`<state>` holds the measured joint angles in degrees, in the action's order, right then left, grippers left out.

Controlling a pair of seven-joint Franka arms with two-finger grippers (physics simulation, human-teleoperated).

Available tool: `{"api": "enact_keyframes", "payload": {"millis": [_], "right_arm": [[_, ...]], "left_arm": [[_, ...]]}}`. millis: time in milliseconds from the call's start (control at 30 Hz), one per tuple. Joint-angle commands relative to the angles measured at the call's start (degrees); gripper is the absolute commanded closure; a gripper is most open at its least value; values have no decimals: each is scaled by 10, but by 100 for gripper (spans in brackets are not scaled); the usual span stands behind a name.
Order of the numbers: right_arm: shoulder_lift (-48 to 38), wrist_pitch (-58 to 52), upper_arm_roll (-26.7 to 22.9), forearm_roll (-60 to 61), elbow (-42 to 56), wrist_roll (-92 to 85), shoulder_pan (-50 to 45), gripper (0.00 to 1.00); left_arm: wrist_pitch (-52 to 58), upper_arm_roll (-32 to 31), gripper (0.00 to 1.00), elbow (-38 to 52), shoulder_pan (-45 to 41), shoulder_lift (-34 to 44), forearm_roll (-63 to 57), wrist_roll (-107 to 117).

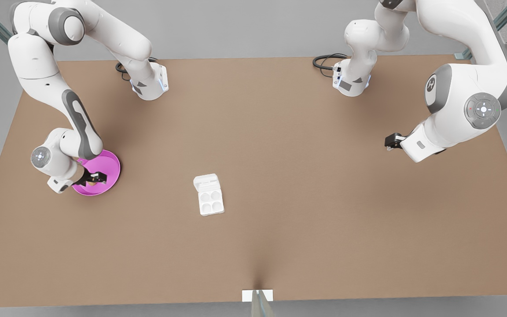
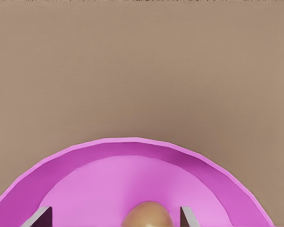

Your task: Pack egg into the box and close the box lid

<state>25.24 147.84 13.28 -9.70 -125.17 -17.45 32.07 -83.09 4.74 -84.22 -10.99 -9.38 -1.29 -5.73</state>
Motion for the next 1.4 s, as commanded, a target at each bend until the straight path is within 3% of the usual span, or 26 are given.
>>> {"api": "enact_keyframes", "payload": {"millis": [0,733,767,800,967,1067,1167,1267,1367], "right_arm": [[1,21,0,1,0,-7,1,0],[-1,38,12,1,-37,9,30,0],[0,38,12,1,-36,8,30,25],[0,38,11,1,-36,8,30,40],[2,38,12,1,-36,7,27,58],[-5,32,33,1,-36,9,30,61],[-56,-25,118,1,-22,51,53,61],[-54,-80,177,2,66,101,36,61],[-13,-115,184,2,138,186,-45,61]], "left_arm": [[0,0,0,0,0,1,0,-1],[-1,1,0,-1,-17,-8,0,-1],[-1,1,0,-1,-17,-9,0,-1],[-1,1,0,-1,-17,-9,0,-1],[-1,1,0,-1,-17,-13,0,-1],[-1,1,0,-1,-17,-14,0,-1],[-1,2,0,-1,-17,-14,0,-1],[-1,2,0,-1,-17,-14,0,-1],[0,2,0,-1,-17,-14,0,-1]]}}
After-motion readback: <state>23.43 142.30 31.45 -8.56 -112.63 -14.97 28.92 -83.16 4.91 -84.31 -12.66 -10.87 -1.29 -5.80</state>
